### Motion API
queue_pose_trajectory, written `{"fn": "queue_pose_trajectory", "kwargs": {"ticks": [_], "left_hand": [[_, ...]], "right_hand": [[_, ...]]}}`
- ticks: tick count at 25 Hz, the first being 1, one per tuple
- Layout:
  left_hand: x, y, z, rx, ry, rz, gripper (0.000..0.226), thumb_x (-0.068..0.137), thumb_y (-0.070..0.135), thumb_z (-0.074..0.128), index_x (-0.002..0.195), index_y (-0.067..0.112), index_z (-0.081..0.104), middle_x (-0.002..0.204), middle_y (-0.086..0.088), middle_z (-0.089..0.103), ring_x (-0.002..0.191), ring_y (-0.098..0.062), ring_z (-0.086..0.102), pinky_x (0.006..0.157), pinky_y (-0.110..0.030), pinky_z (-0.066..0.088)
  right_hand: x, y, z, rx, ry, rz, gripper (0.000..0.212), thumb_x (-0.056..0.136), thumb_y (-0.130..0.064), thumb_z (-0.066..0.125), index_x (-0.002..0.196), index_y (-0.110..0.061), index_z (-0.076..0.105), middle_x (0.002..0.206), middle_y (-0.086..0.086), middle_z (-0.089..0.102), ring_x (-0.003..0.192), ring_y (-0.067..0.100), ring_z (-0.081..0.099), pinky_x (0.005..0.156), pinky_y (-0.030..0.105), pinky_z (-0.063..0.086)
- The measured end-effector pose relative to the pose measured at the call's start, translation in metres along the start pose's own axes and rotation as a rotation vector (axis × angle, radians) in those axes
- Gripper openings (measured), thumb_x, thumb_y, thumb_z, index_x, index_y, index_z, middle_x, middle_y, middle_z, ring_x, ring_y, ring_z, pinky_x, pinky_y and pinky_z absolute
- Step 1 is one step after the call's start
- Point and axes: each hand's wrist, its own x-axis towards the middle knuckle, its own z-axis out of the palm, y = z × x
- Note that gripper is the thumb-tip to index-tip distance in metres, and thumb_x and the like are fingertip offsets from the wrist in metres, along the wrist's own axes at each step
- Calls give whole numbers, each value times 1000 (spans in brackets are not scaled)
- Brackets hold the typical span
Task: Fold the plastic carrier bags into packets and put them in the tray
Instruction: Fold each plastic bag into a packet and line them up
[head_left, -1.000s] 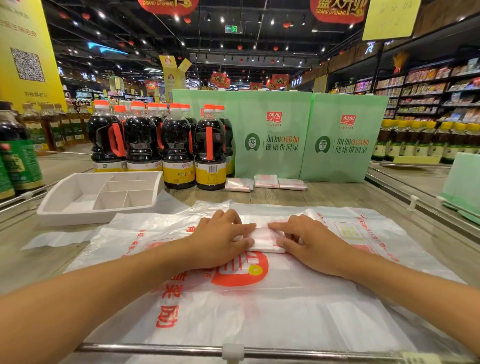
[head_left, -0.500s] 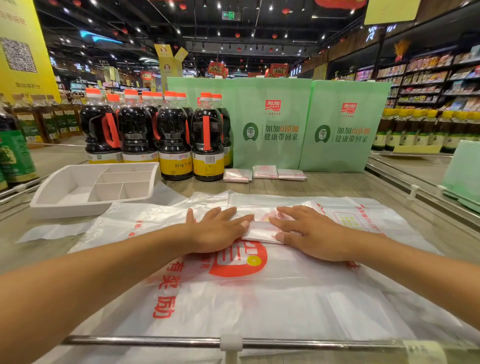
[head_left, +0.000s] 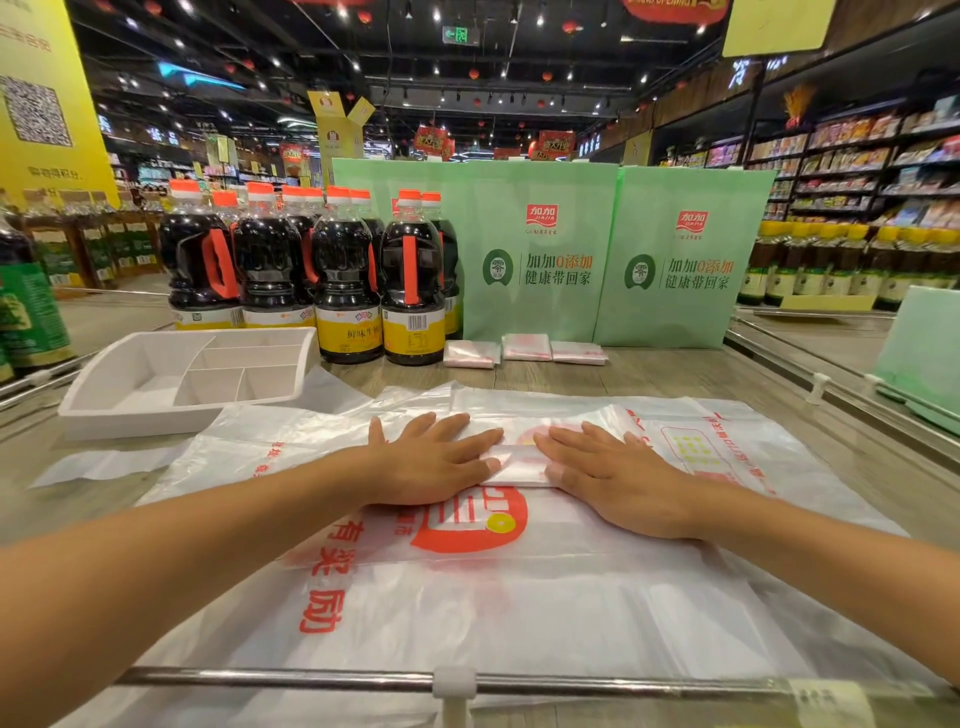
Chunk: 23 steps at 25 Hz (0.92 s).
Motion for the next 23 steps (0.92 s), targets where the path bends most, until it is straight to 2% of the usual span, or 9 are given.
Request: {"fn": "queue_pose_trajectory", "kwargs": {"ticks": [3, 6, 9, 13, 19, 23], "left_hand": [[0, -2, 0, 5, -13, 8, 61, 93, 81, 15, 149, 67, -4, 169, 14, -12, 156, -27, -14, 114, -73, -12], [-1, -1, 1, 5, 23, 35, 62, 94, 80, 17, 151, 65, -1, 170, 12, -8, 157, -26, -11, 114, -72, -13], [-4, 1, 1, -18, 65, 80, 58, 97, 75, 15, 153, 63, 3, 171, 12, -4, 157, -23, -11, 114, -69, -17], [-5, -1, 3, -35, 14, 87, 60, 95, 77, 12, 152, 64, -3, 170, 14, -10, 156, -22, -15, 115, -68, -19], [-2, 1, 0, 18, -32, 47, 65, 92, 83, 19, 150, 65, -5, 169, 15, -13, 156, -23, -14, 114, -72, -13], [-9, 3, 3, 26, 21, 56, 66, 92, 83, 18, 151, 65, -4, 169, 14, -11, 157, -24, -11, 116, -70, -12]], "right_hand": [[3, -4, 0, 65, 90, 27, 50, 108, -54, 20, 157, -48, 24, 168, -18, 13, 156, 11, 2, 125, 51, -3], [7, -3, -2, 31, 100, 33, 48, 107, -55, 31, 154, -51, 30, 169, -14, 15, 157, 17, 3, 125, 54, 2], [9, -2, -5, -17, 55, 48, 50, 105, -60, 30, 154, -53, 27, 170, -13, 9, 158, 22, -3, 124, 54, -2], [9, -1, -6, -52, -5, 59, 51, 105, -61, 25, 156, -55, 18, 170, -14, 1, 157, 22, -10, 124, 52, -7], [9, 3, -6, -115, -47, 89, 54, 103, -66, 18, 155, -58, 6, 170, -15, -4, 157, 26, -10, 124, 56, -7], [3, 0, 2, -156, 64, 83, 57, 104, -63, 21, 158, -49, 13, 171, -10, 2, 157, 26, -6, 124, 54, -3]]}}
